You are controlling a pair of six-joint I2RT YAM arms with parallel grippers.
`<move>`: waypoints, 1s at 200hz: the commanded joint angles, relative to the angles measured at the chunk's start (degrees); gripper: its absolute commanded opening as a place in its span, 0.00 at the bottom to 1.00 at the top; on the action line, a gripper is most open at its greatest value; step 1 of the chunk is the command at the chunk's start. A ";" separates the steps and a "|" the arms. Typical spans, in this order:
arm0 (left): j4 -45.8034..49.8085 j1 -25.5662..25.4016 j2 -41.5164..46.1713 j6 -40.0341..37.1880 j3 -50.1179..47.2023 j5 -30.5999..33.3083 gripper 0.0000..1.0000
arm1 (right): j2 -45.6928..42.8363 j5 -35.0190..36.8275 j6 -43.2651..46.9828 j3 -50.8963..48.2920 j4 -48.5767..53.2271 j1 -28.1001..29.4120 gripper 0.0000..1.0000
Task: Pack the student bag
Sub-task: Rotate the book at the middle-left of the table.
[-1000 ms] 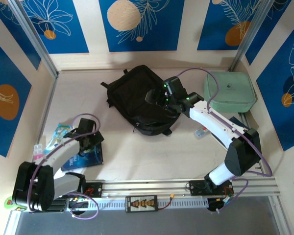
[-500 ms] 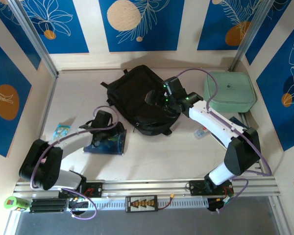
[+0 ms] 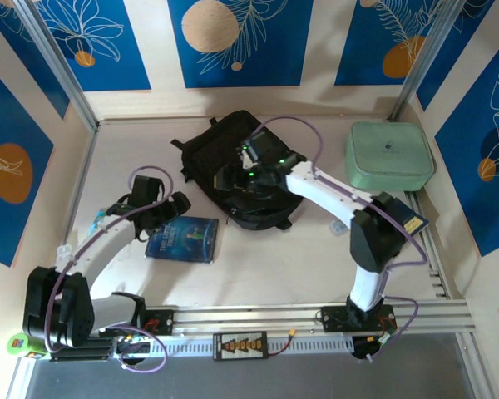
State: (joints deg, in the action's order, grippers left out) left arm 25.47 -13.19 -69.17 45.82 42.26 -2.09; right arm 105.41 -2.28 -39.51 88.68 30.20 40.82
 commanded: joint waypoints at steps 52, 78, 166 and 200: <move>22.22 0.62 14.23 11.22 -7.13 4.11 0.92 | 21.19 -4.40 5.52 17.98 5.87 7.33 0.53; 19.27 0.61 17.56 14.69 -11.97 1.44 0.82 | 25.02 -3.59 7.66 20.91 7.64 8.05 0.47; 8.72 0.58 14.44 17.87 -18.02 -2.83 0.65 | 28.46 -1.66 12.29 22.11 12.51 9.74 0.35; 5.56 0.59 12.03 16.34 -17.57 -3.17 0.61 | 26.47 -1.44 14.04 18.20 13.32 10.37 0.30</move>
State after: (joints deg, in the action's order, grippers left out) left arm 34.15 -12.86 -55.75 62.94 25.02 -4.12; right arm 132.62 -3.42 -27.73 109.47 40.75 50.35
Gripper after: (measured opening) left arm 0.615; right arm 0.306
